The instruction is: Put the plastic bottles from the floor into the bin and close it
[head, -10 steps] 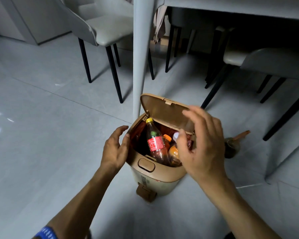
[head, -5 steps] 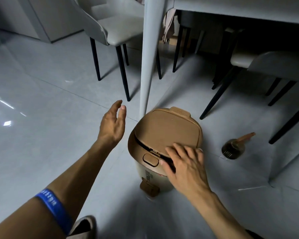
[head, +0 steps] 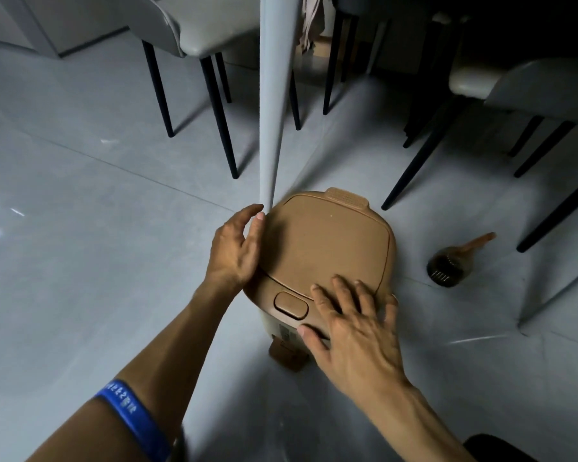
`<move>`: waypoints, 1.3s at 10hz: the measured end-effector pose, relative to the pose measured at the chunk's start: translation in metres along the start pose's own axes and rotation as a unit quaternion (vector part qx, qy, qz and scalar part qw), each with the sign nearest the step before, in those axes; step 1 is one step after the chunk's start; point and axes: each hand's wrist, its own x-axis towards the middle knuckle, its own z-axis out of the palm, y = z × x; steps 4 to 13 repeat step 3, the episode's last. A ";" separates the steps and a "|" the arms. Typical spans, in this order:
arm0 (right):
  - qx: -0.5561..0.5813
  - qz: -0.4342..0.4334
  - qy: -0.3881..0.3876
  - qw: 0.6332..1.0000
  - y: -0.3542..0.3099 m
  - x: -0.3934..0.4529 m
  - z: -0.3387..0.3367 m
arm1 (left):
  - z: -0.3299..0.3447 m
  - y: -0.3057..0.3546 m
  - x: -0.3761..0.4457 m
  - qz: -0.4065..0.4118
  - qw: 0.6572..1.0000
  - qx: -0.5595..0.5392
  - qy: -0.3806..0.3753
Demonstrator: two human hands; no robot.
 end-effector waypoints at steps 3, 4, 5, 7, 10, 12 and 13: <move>0.092 0.027 -0.083 0.992 0.004 0.005 -0.030 | -0.001 -0.003 0.004 -0.068 0.994 0.001 -0.088; 0.092 0.027 -0.083 0.992 0.004 0.005 -0.030 | -0.001 -0.003 0.004 -0.068 0.994 0.001 -0.088; 0.092 0.027 -0.083 0.992 0.004 0.005 -0.030 | -0.001 -0.003 0.004 -0.068 0.994 0.001 -0.088; 0.092 0.027 -0.083 0.992 0.004 0.005 -0.030 | -0.001 -0.003 0.004 -0.068 0.994 0.001 -0.088; 0.092 0.027 -0.083 0.992 0.004 0.005 -0.030 | -0.001 -0.003 0.004 -0.068 0.994 0.001 -0.088; 0.092 0.027 -0.083 0.992 0.004 0.005 -0.030 | -0.001 -0.003 0.004 -0.068 0.994 0.001 -0.088; 0.092 0.027 -0.083 0.992 0.004 0.005 -0.030 | -0.001 -0.003 0.004 -0.068 0.994 0.001 -0.088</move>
